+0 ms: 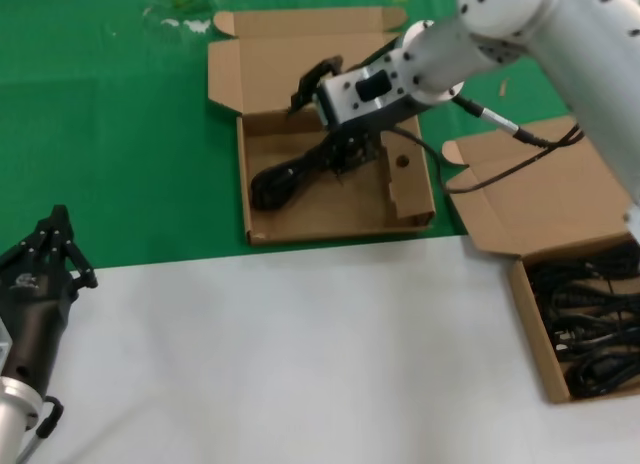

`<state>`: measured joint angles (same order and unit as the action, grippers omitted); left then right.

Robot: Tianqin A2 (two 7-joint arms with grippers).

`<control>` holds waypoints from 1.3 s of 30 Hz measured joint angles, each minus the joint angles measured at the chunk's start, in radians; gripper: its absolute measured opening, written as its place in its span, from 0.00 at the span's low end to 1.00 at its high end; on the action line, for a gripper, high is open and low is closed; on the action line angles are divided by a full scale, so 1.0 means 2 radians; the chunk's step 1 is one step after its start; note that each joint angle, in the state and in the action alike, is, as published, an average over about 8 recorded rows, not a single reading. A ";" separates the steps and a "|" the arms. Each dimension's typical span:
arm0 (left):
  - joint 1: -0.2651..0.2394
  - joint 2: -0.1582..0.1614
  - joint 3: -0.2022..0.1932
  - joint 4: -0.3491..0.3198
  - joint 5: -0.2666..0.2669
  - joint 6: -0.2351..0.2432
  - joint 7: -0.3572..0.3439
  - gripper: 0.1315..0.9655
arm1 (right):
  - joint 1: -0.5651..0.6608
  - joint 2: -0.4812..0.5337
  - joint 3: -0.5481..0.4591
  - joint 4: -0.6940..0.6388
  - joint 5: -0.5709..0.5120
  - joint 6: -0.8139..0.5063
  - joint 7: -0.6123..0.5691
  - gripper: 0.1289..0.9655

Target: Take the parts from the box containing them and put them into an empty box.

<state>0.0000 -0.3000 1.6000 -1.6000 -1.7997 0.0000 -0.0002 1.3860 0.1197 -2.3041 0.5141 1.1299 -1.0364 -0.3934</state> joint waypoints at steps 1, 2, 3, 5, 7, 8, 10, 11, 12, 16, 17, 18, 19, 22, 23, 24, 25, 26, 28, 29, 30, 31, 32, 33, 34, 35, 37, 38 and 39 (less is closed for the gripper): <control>0.000 0.000 0.000 0.000 0.000 0.000 0.000 0.01 | -0.006 0.009 0.002 0.020 0.001 -0.002 0.009 0.30; 0.000 0.000 0.000 0.000 0.000 0.000 0.000 0.01 | -0.012 0.018 0.005 0.041 0.002 -0.004 0.019 0.32; 0.000 0.000 0.000 0.000 0.000 0.000 0.000 0.01 | -0.019 0.027 0.007 0.063 0.003 -0.006 0.028 0.35; 0.000 0.000 0.000 0.000 0.000 0.000 0.000 0.01 | -0.034 0.046 0.013 0.105 0.006 -0.009 0.047 0.40; 0.000 0.000 0.000 0.000 0.000 0.000 0.000 0.01 | -0.051 0.067 0.022 0.150 0.011 -0.010 0.063 0.45; 0.000 0.000 0.000 0.000 0.000 0.000 0.000 0.01 | -0.060 0.077 0.026 0.171 0.014 -0.010 0.070 0.48; 0.000 0.000 0.000 0.000 0.000 0.000 0.000 0.01 | -0.079 0.096 0.036 0.213 0.022 -0.007 0.082 0.50; 0.000 0.000 0.000 0.000 0.000 0.000 0.000 0.01 | -0.089 0.105 0.042 0.233 0.026 -0.005 0.087 0.53; 0.000 0.000 0.000 0.000 0.000 0.000 0.000 0.01 | -0.100 0.114 0.048 0.253 0.030 -0.001 0.093 0.56; 0.000 0.000 0.000 0.000 0.000 0.000 0.000 0.01 | -0.147 0.147 0.070 0.324 0.046 0.016 0.114 0.68; 0.000 0.000 0.000 0.000 0.000 0.000 0.000 0.01 | -0.158 0.154 0.075 0.339 0.049 0.020 0.119 0.71; 0.000 0.000 0.000 0.000 0.000 0.000 0.000 0.01 | -0.169 0.160 0.080 0.352 0.051 0.025 0.125 0.74; 0.000 0.000 0.000 0.000 0.000 0.000 0.000 0.01 | -0.178 0.165 0.084 0.364 0.054 0.028 0.130 0.74; 0.000 0.000 0.000 0.000 0.000 0.000 0.000 0.01 | -0.198 0.176 0.093 0.386 0.057 0.036 0.142 0.80; 0.000 0.000 0.000 0.000 0.000 0.000 0.000 0.01 | -0.201 0.178 0.094 0.390 0.058 0.037 0.144 0.82; 0.000 0.000 0.000 0.000 0.000 0.000 0.000 0.01 | -0.202 0.179 0.094 0.391 0.058 0.038 0.146 0.84; 0.000 0.000 0.000 0.000 0.000 0.000 0.000 0.02 | -0.203 0.179 0.095 0.393 0.058 0.038 0.146 0.86; 0.000 0.000 0.000 0.000 0.000 0.000 0.000 0.02 | -0.204 0.180 0.095 0.393 0.058 0.038 0.147 0.88; 0.000 0.000 0.000 0.000 0.000 0.000 0.000 0.02 | -0.204 0.180 0.095 0.394 0.058 0.039 0.147 0.90; 0.000 0.000 0.000 0.000 0.000 0.000 0.000 0.02 | -0.204 0.180 0.095 0.394 0.058 0.039 0.147 0.91; 0.000 0.000 0.000 0.000 0.000 0.000 0.000 0.02 | -0.204 0.180 0.095 0.394 0.058 0.039 0.147 0.92; 0.000 0.000 0.000 0.000 0.000 0.000 0.000 0.02 | -0.205 0.180 0.095 0.394 0.058 0.039 0.147 0.93; 0.000 0.000 0.000 0.000 0.000 0.000 0.000 0.04 | -0.206 0.180 0.096 0.394 0.059 0.040 0.147 0.94; 0.000 0.000 0.000 0.000 0.000 0.000 0.000 0.05 | -0.207 0.179 0.097 0.394 0.060 0.041 0.147 0.96; 0.000 0.000 0.000 0.000 0.000 0.000 0.000 0.06 | -0.209 0.179 0.098 0.395 0.061 0.043 0.147 0.97; 0.000 0.000 0.000 0.000 0.000 0.000 0.000 0.07 | -0.211 0.179 0.099 0.396 0.062 0.045 0.148 0.98; 0.000 0.000 0.000 0.000 0.000 0.000 0.000 0.09 | -0.218 0.178 0.102 0.398 0.066 0.052 0.148 0.99; 0.000 0.000 0.000 0.000 0.000 0.000 0.000 0.10 | -0.222 0.177 0.105 0.399 0.068 0.056 0.149 0.99; 0.000 0.000 0.000 0.000 0.000 0.000 0.000 0.11 | -0.227 0.176 0.107 0.401 0.071 0.061 0.149 0.99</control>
<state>0.0000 -0.3000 1.6000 -1.6000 -1.7997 0.0000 -0.0002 0.9321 0.4713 -2.0898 1.3152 1.2717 -0.9153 -0.0948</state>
